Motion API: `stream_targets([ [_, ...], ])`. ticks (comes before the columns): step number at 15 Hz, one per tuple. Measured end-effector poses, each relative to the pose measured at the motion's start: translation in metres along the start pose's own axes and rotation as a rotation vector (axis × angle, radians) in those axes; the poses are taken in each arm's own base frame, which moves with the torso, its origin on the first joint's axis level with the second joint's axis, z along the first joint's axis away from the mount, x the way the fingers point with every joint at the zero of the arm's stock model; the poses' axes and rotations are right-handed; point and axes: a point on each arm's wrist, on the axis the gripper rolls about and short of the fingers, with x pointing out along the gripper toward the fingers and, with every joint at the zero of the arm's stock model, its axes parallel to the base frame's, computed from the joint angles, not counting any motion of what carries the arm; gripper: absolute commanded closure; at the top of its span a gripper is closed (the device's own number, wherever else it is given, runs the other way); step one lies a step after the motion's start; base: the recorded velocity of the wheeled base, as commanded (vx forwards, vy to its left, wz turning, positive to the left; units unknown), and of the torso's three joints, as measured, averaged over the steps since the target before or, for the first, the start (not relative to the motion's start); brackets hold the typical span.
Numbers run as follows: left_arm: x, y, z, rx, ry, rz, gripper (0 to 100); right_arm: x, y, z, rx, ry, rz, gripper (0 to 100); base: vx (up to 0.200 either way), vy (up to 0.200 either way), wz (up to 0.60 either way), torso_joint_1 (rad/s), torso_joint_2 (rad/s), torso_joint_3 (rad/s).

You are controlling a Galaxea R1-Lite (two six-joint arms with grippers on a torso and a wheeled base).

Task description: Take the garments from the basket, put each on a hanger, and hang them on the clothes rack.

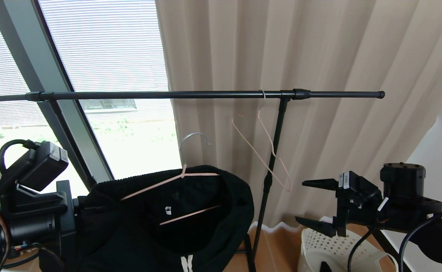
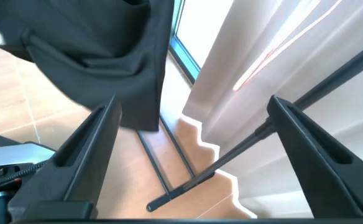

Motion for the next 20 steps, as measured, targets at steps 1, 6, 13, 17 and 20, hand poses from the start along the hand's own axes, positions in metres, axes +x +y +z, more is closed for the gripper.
stream_targets([
  [1, -0.001, 0.002, 0.000, -0.016, 0.000, 0.010, 100, -0.002, 0.000, 0.005, 0.004, 0.004, -0.027, 0, 0.000, 0.000, 0.00, 0.000, 0.00, 0.000],
  [6, 0.000, 0.013, 0.009, -0.052, -0.016, 0.045, 100, -0.003, 0.007, 0.035, 0.074, -0.017, -0.119, 0, 0.000, 0.000, 0.00, 0.000, 0.00, 0.000],
  [13, 0.019, 0.042, 0.034, -0.185, -0.025, 0.138, 100, 0.006, 0.015, 0.069, 0.111, -0.040, -0.276, 0, 0.000, 0.000, 0.00, 0.000, 0.00, 0.000],
  [17, 0.038, 0.065, 0.042, -0.247, -0.010, 0.212, 100, 0.005, 0.015, 0.073, 0.101, -0.054, -0.278, 0, 0.000, 0.000, 0.00, 0.000, 0.00, 0.000],
  [20, 0.057, 0.087, 0.051, -0.297, -0.011, 0.266, 100, 0.005, 0.014, 0.074, 0.100, -0.056, -0.279, 0, 0.000, 0.000, 0.00, 0.000, 0.00, 0.000],
])
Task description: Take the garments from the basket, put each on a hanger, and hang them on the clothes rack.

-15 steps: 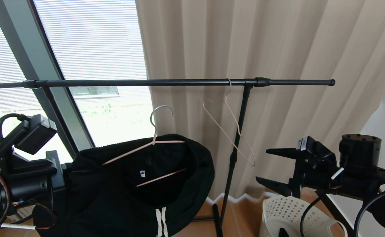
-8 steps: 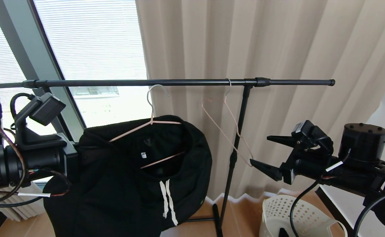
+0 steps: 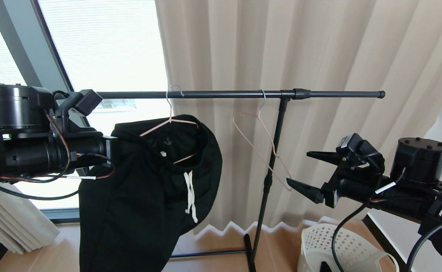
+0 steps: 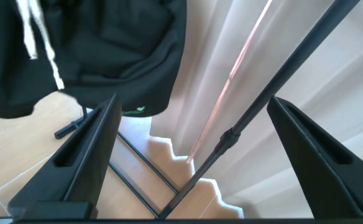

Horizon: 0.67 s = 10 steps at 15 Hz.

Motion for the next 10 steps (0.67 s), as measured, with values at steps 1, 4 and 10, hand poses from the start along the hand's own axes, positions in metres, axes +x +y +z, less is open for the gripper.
stream_targets([
  [1, 0.007, 0.003, 0.005, -0.009, -0.005, 0.002, 100, 0.000, 0.000, 0.000, 0.000, 0.000, 0.000, 0, 0.000, 0.000, 0.00, 0.000, 0.00, 0.000],
  [4, 0.024, 0.013, 0.011, -0.031, -0.008, 0.006, 100, 0.000, 0.000, 0.000, 0.000, 0.001, 0.001, 0, 0.000, 0.000, 0.00, 0.000, 0.00, 0.000],
  [10, 0.044, 0.027, 0.022, -0.089, -0.028, 0.013, 100, 0.001, 0.001, -0.004, 0.006, 0.013, 0.005, 0, 0.000, 0.000, 0.00, 0.000, 0.00, 0.000],
])
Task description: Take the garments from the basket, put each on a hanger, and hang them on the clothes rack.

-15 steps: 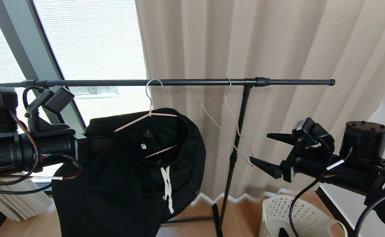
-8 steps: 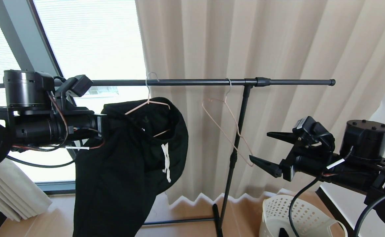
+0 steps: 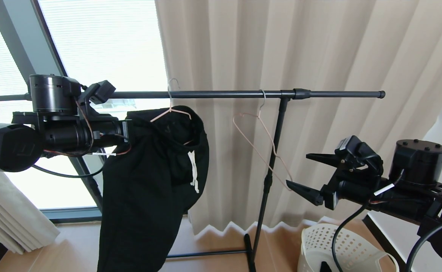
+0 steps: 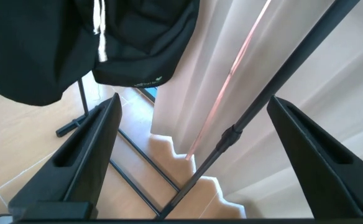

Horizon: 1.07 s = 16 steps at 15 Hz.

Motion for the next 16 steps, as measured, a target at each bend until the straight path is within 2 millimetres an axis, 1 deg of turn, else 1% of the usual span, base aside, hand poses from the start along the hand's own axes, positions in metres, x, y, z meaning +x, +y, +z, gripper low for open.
stream_targets([
  [3, 0.008, 0.005, -0.002, -0.002, -0.002, 0.003, 100, 0.000, 0.000, 0.000, 0.001, 0.002, 0.002, 0, 0.000, 0.000, 0.00, 0.000, 0.00, 0.000],
  [5, 0.016, 0.011, -0.005, -0.008, 0.001, 0.009, 100, 0.000, 0.000, -0.001, 0.001, 0.003, 0.002, 0, 0.000, 0.000, 0.00, 0.000, 0.00, 0.000],
  [8, 0.022, 0.014, -0.010, -0.015, 0.019, 0.010, 100, 0.001, 0.000, -0.001, 0.002, 0.005, 0.002, 0, 0.000, 0.000, 0.00, 0.000, 0.00, 0.000],
  [9, 0.023, 0.015, -0.010, -0.015, 0.020, 0.010, 0, 0.001, 0.000, -0.001, 0.002, 0.005, 0.003, 0, 0.000, 0.000, 0.00, 0.000, 0.00, 0.000],
  [13, 0.023, 0.015, -0.015, -0.023, 0.038, 0.013, 0, 0.001, 0.000, -0.001, 0.002, 0.006, 0.004, 0, 0.000, 0.000, 0.00, 0.000, 0.00, 0.000],
  [16, 0.013, 0.012, -0.027, 0.029, 0.073, 0.013, 0, 0.000, 0.000, -0.001, 0.000, 0.001, 0.001, 0, 0.000, 0.000, 0.00, 0.000, 0.00, 0.000],
])
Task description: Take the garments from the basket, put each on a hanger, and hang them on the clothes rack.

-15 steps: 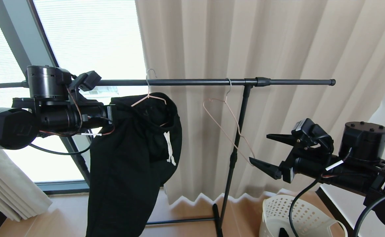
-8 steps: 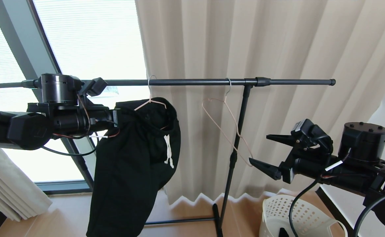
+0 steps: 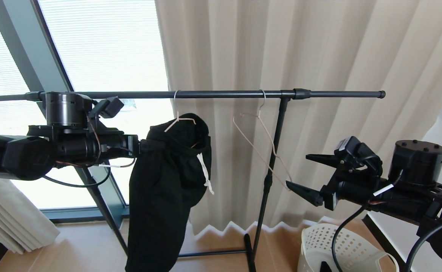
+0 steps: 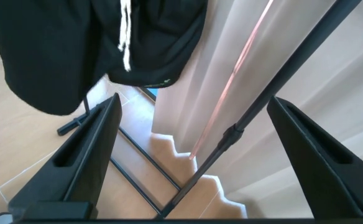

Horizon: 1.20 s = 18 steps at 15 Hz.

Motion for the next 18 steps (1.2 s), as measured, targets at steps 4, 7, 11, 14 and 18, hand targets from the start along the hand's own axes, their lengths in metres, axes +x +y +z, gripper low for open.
stream_targets([
  [4, -0.025, -0.011, -0.021, 0.078, 0.123, 0.021, 0, -0.003, 0.000, 0.004, -0.006, -0.014, -0.006, 0, 0.000, 0.000, 0.00, 0.000, 0.00, 0.000],
  [7, -0.053, -0.026, -0.021, 0.092, 0.125, 0.024, 0, -0.005, -0.001, 0.008, -0.014, -0.030, -0.014, 0, 0.000, 0.000, 0.00, 0.000, 0.00, 0.000],
  [11, -0.101, -0.049, -0.036, 0.113, 0.085, 0.026, 0, -0.015, -0.003, 0.021, -0.015, -0.046, -0.155, 0, 0.000, 0.000, 0.00, 0.000, 0.00, 0.000],
  [14, -0.141, -0.068, -0.055, 0.137, 0.032, 0.030, 0, -0.039, 0.004, 0.037, 0.008, -0.105, -0.224, 0, 0.000, 0.000, 0.00, 0.000, 0.00, 0.000],
  [18, -0.196, -0.093, -0.095, 0.180, -0.075, 0.039, 0, -0.095, 0.031, 0.041, -0.019, -0.171, -0.280, 0, 0.000, 0.000, 0.00, 0.000, 0.00, 0.000],
])
